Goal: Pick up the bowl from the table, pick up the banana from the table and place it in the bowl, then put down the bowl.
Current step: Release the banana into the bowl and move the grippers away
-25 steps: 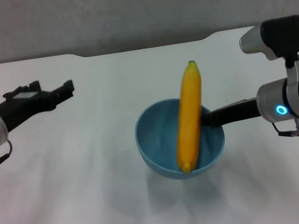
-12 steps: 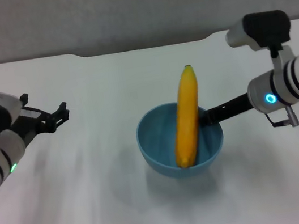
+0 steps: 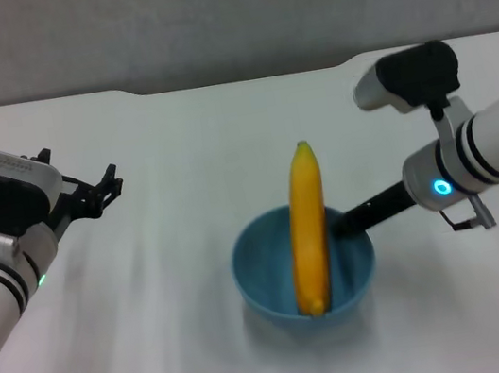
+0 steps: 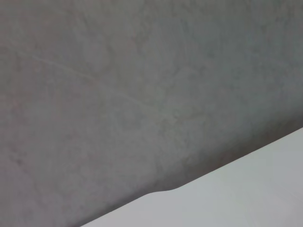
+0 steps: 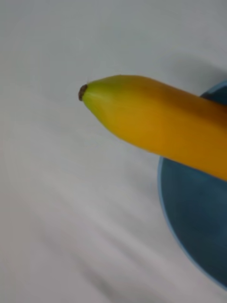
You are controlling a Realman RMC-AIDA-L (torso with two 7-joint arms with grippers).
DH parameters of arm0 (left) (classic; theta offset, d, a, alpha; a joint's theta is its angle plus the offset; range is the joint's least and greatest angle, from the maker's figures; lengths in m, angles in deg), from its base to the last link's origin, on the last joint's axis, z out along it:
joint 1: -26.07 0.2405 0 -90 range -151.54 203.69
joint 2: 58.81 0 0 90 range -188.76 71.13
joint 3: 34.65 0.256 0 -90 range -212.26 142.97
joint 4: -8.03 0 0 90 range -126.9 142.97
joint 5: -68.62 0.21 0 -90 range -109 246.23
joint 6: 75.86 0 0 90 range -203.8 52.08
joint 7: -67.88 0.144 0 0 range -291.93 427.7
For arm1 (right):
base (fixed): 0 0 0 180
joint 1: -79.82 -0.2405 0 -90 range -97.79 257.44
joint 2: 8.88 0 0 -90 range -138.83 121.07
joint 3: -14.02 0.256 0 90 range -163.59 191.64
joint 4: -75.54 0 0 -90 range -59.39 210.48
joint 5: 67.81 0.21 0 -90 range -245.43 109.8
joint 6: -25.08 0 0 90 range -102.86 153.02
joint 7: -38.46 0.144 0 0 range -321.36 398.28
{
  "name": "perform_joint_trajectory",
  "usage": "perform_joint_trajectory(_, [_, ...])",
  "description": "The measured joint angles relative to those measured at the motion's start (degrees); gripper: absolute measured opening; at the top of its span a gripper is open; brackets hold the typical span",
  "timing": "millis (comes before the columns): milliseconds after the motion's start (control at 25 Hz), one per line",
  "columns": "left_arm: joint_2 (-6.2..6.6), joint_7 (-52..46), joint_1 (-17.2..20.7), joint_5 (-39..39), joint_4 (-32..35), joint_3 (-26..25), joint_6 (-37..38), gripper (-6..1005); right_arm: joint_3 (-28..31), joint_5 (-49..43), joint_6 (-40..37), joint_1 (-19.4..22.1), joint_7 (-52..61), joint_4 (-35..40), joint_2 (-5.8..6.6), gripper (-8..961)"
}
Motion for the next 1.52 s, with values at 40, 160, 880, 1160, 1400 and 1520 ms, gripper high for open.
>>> perform_joint_trajectory(40, [-0.01,-0.1,0.1,-0.3,0.0,0.1,0.3,879,-0.2,0.0,0.4,0.3,0.0,-0.3,0.01,37])
perform_joint_trajectory(160, [-0.03,-0.3,0.2,-3.3,0.0,0.2,0.3,876,-0.4,0.0,1.6,1.0,0.0,-0.9,0.16,37])
perform_joint_trajectory(880, [0.00,-0.3,0.2,-5.8,0.4,0.2,0.2,860,-0.7,0.1,3.4,1.6,-3.0,-0.7,-0.06,55])
perform_joint_trajectory(1160, [-0.01,-0.7,0.4,-5.8,0.4,0.2,0.0,853,-0.7,0.1,3.7,2.4,-3.1,-0.3,-0.12,148])
perform_joint_trajectory(1400, [0.02,-1.7,0.9,-5.8,0.1,0.2,-0.3,848,-1.1,-0.1,3.8,6.4,-3.8,5.8,0.00,279])
perform_joint_trajectory(1520, [0.12,-1.8,1.2,-5.8,0.2,0.1,-0.3,845,-1.2,-0.1,3.5,9.4,-3.8,10.6,-0.04,403])
